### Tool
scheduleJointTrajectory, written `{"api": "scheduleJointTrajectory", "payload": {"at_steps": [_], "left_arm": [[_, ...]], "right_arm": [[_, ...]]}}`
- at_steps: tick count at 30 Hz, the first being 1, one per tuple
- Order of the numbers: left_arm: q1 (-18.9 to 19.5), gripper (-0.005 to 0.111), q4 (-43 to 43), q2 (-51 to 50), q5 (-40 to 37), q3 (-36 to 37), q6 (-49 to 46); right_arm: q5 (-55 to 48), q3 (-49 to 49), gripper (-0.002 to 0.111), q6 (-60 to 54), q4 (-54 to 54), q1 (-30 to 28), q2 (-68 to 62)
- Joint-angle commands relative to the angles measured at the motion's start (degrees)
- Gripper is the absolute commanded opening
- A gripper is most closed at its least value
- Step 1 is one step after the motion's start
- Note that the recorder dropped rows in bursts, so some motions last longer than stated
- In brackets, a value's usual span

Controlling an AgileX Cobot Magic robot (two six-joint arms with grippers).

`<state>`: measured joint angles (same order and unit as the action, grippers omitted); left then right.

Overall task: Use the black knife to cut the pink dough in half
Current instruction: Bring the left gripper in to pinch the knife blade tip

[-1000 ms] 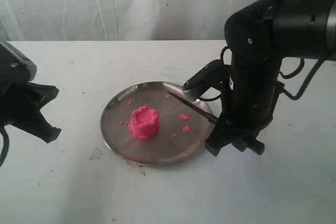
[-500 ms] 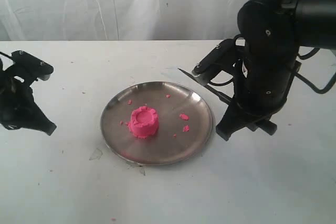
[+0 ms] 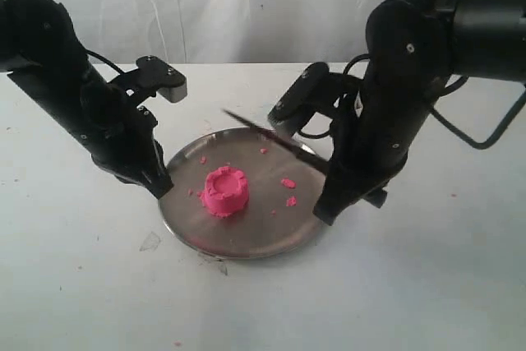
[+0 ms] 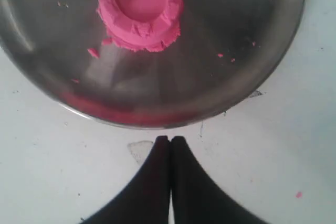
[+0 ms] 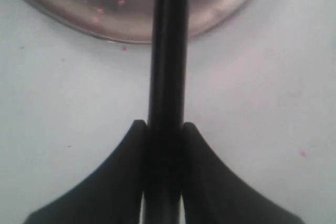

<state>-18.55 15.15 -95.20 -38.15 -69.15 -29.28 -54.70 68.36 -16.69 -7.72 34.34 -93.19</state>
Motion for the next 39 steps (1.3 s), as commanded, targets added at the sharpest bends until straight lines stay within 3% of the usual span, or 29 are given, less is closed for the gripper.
{"api": "scheduleJointTrajectory", "payload": {"at_steps": [1,5,9,11,15,18,20,28,39], "left_arm": [[-0.08,0.0,0.07,-0.13,1.07,-0.28,-0.57],[-0.08,0.0,-0.23,-0.13,-1.01,-3.57,3.96],[0.03,0.0,0.07,-2.96,11.47,-4.57,3.87],[0.03,0.0,0.07,-4.99,12.22,-5.75,3.87],[0.62,0.0,-0.44,-8.03,7.26,-9.78,5.09],[1.91,0.0,-1.9,-11.67,-6.1,-16.67,6.67],[2.43,0.0,-1.91,-12.49,-7.69,-19.2,7.75],[2.43,0.0,-1.01,-13.95,-3.69,-19.37,8.59],[2.43,0.0,4.2,-15.04,4.18,-16.13,5.23]], "right_arm": [[0.04,0.6,0.0,-10.2,8.08,0.11,-4.75],[-0.31,4.71,0.0,-11.03,11.62,0.11,-9.58],[-1.6,11.45,0.0,-15.85,9.37,-0.14,-14.36],[-4.0,14.45,0.0,-16.7,7.06,-0.14,-16.85],[-2.97,15.16,0.0,-18.21,2.1,-0.14,-18.54],[-0.1,15.16,0.0,-18.09,1.96,-0.14,-19.2],[-1.45,15.16,0.0,-17.98,4.01,-0.14,-19.2],[-0.77,15.86,0.0,-30.52,18.37,-6.29,-20.22],[-2.84,15.7,0.0,-33.11,20.38,-7.48,-21.56]]}}
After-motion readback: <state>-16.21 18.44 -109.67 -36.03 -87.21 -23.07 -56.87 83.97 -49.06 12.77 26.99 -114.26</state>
